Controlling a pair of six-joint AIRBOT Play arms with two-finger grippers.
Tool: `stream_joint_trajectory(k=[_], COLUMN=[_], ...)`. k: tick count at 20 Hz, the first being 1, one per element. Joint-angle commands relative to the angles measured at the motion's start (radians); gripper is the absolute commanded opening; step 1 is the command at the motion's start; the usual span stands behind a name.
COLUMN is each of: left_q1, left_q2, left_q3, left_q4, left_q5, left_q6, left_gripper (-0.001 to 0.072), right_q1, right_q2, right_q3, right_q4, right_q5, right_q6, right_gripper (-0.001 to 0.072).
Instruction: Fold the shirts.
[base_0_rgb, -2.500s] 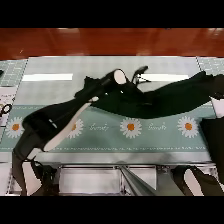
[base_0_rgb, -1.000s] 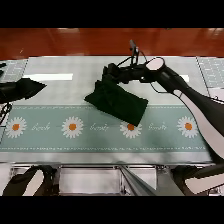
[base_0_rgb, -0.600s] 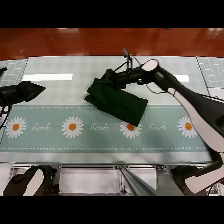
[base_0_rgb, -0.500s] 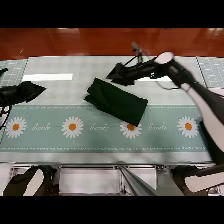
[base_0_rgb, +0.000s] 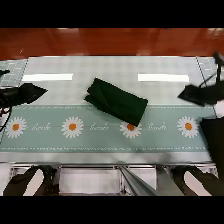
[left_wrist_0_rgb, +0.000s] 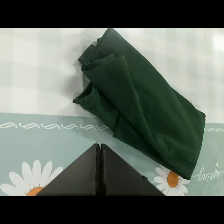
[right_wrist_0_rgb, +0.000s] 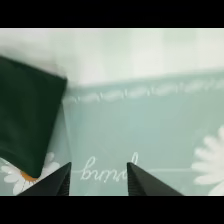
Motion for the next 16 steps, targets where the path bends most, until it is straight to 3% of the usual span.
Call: stream_joint_trajectory(k=[1,3,8,16], left_q1=[-0.001,-0.001,-0.001,-0.001], left_q2=[-0.001,-0.001,-0.001,-0.001], left_q3=[0.000,0.000,0.000,0.000], left_q4=[0.000,0.000,0.000,0.000], left_q5=[-0.005,-0.004,-0.004,-0.004], left_q6=[0.000,0.000,0.000,0.000], left_gripper=[0.0022,0.0022,0.0022,0.0022], right_q1=[-0.119,-0.065,0.106,0.278], right_q2=[0.089,-0.003,-0.343,-0.588], right_q3=[-0.386,-0.478,-0.411,-0.158], right_q4=[0.368,0.562,0.797,0.834], right_q5=[-0.207,-0.311,-0.351,-0.341], right_q6=[-0.131,-0.215,-0.362,-0.350], right_gripper=[0.0414,0.0414,0.0414,0.0411])
